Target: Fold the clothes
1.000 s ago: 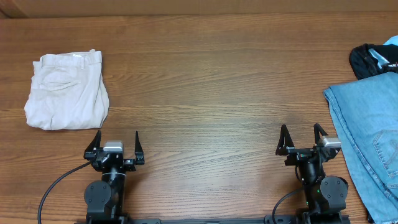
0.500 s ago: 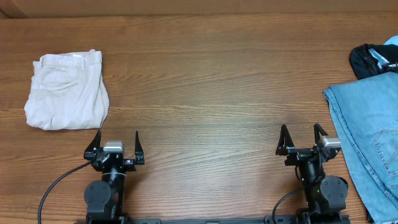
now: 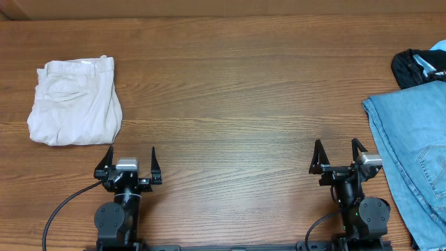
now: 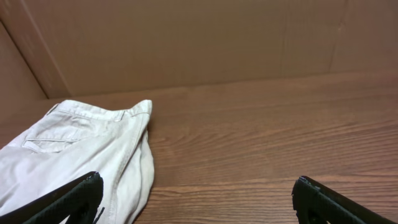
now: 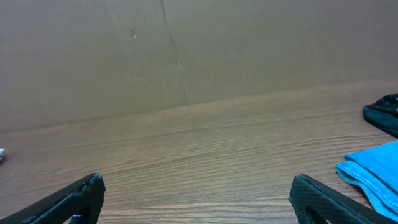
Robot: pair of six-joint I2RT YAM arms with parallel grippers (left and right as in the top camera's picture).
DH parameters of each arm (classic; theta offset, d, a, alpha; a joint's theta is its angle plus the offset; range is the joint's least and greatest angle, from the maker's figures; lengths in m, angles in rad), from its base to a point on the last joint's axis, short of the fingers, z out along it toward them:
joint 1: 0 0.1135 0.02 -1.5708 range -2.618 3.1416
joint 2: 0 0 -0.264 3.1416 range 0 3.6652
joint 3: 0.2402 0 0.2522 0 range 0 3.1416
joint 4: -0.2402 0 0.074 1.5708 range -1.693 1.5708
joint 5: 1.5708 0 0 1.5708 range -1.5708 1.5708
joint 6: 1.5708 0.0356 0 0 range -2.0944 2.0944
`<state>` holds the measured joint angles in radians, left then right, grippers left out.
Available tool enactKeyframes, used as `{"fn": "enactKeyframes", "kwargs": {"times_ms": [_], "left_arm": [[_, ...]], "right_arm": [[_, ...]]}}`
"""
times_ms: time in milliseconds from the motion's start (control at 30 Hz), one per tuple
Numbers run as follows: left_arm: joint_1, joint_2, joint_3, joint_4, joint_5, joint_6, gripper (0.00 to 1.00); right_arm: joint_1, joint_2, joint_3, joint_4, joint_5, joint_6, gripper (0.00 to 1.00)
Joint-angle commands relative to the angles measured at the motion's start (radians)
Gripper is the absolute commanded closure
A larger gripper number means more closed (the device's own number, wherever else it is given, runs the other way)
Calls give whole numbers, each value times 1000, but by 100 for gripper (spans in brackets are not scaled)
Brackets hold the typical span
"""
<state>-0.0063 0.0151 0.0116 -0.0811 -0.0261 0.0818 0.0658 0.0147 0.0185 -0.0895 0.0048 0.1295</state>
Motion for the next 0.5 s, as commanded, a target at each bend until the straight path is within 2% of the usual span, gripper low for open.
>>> {"fn": "enactKeyframes", "kwargs": {"times_ms": [0, 467], "left_arm": [[7, -11, -7, 5, 12, 16, 0], [7, -11, -7, 5, 12, 16, 0]], "right_arm": [[-5, -12, -11, 6, 0, -3, 0], [-5, -12, -11, 6, 0, -3, 0]]}}
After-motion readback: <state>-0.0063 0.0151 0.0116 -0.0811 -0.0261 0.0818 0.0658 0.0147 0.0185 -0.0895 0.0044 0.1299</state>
